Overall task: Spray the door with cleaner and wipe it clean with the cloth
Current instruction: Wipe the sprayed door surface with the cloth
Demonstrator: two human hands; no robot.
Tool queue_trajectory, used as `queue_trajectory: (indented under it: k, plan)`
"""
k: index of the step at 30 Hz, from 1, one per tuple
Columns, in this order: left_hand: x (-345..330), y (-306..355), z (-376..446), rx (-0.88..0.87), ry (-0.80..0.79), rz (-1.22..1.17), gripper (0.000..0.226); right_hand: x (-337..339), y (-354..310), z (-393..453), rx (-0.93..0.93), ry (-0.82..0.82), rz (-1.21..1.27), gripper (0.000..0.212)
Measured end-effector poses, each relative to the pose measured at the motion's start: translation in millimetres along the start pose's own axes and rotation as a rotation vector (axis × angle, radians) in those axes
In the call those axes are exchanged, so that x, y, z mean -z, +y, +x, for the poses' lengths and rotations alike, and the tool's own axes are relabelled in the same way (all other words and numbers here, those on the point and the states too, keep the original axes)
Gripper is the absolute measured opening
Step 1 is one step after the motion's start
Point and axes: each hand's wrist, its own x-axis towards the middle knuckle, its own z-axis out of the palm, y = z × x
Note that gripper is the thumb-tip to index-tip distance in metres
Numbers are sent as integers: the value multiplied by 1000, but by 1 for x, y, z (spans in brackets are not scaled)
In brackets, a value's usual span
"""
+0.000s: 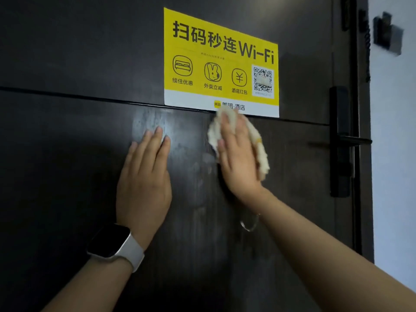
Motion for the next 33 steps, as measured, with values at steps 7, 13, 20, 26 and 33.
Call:
queue_trajectory:
  k: [7,13,20,26,33]
  plan:
    - [-3,2,-1,-25,-38,19,53,-11,-17,-72,-383,59,-20,55]
    - [1,0,-1,-38,-39,-3,51,0,-28,-113,177,-264,21,52]
    - [3,7,-6,-113,-82,-17,47,0,-3,-89,-319,-46,-17,53]
    - [3,68,-89,-204,-153,-148,48,6,-5,-261,-144,-332,-18,58]
    - [-24,85,-183,-133,-276,71,55,15,25,-182,-176,-271,-42,58]
